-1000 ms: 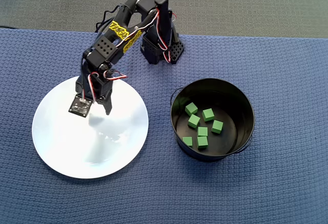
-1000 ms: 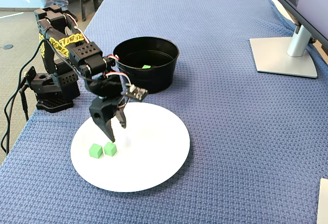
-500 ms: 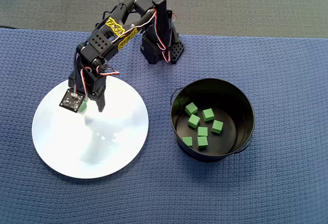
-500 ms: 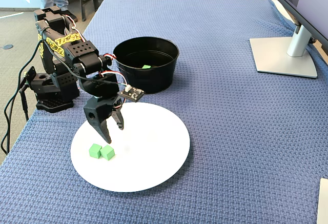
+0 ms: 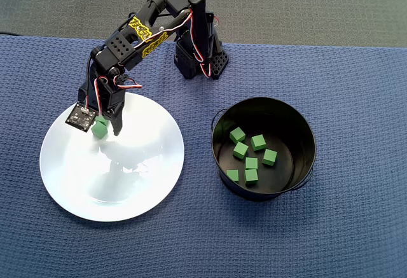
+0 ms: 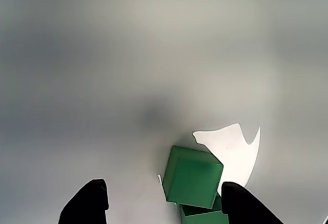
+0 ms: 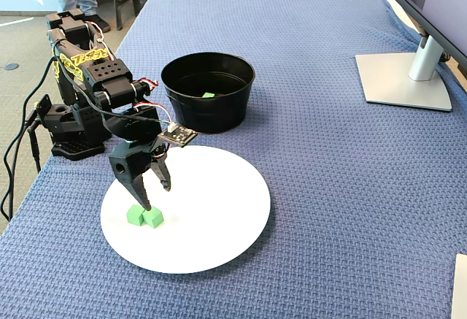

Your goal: Pick up the green cubes from the white plate and place them in the black recipient

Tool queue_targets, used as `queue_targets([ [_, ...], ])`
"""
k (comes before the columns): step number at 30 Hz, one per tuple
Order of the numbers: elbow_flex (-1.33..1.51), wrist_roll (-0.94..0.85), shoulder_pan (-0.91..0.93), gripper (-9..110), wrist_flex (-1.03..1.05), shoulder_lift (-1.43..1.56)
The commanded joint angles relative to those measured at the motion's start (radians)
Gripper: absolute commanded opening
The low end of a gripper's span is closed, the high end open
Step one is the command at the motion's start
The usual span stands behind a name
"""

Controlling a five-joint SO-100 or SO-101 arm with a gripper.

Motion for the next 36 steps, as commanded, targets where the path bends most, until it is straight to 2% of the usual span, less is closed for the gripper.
queue_targets([
  [1, -0.061, -0.049, 0.029, 21, -0.021, -0.003],
  [21, -0.103, -0.041, 0.051, 20, -0.103, -0.166],
  [29, -0.057, 0.156, 0.009, 0, -0.225, -0.183],
  [31, -0.037, 0.245, -0.006, 0, -0.302, -0.190],
  [36, -0.026, 0.230, -0.003, 0, -0.311, -0.193],
])
